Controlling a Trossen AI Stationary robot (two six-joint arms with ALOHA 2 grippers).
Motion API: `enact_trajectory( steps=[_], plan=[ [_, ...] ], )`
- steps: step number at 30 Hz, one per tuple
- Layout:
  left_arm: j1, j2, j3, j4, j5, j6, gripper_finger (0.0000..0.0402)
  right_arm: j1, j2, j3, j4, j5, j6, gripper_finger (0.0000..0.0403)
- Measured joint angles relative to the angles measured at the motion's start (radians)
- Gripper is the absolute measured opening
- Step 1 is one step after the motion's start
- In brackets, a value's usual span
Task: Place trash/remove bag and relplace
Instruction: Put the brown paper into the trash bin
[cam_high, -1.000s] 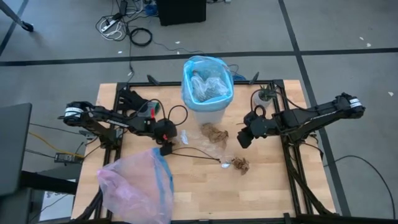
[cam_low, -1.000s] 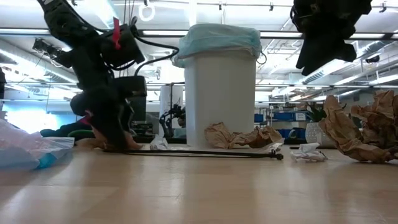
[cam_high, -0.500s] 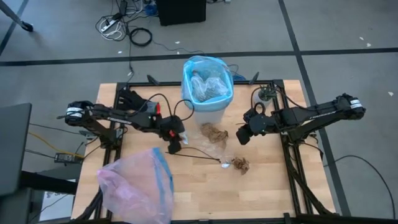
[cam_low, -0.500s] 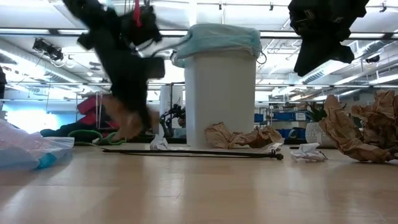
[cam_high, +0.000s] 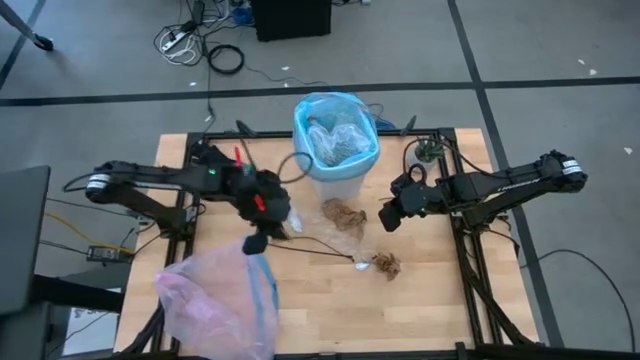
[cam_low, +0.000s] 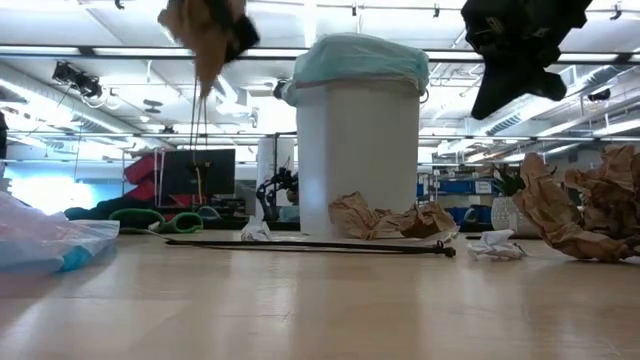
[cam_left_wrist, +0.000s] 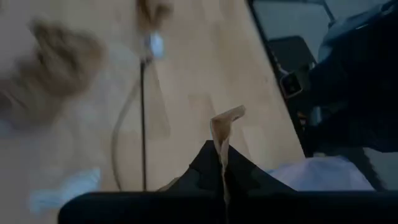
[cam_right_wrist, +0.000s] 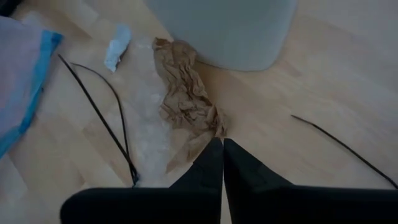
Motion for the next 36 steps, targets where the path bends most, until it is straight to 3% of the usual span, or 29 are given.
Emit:
enact_trajectory(
  steps=[5,12,19,27,36],
  plan=[
    [0.041,-0.048,0.130,0.095,-0.152,0.092,0.0004,-0.003,0.001,0.000,0.029,0.030,-0.004,0.0002],
    [0.144,-0.048,0.210,0.482,-0.302,0.110,0.0005,-0.003,0.001,0.000,0.138,0.041,-0.031,0.0001],
    [0.275,0.032,0.209,0.614,-0.306,0.085,0.0005,0.009,-0.001,0.000,0.182,0.041,-0.038,0.0000],
    [0.364,0.217,0.208,0.838,-0.195,-0.022,0.0005,0.008,-0.001,0.000,0.217,0.036,-0.047,0.0000],
    [0.420,0.299,0.208,0.849,-0.158,-0.114,0.0023,0.008,-0.001,0.000,0.211,0.034,-0.051,0.0004]
  ],
)
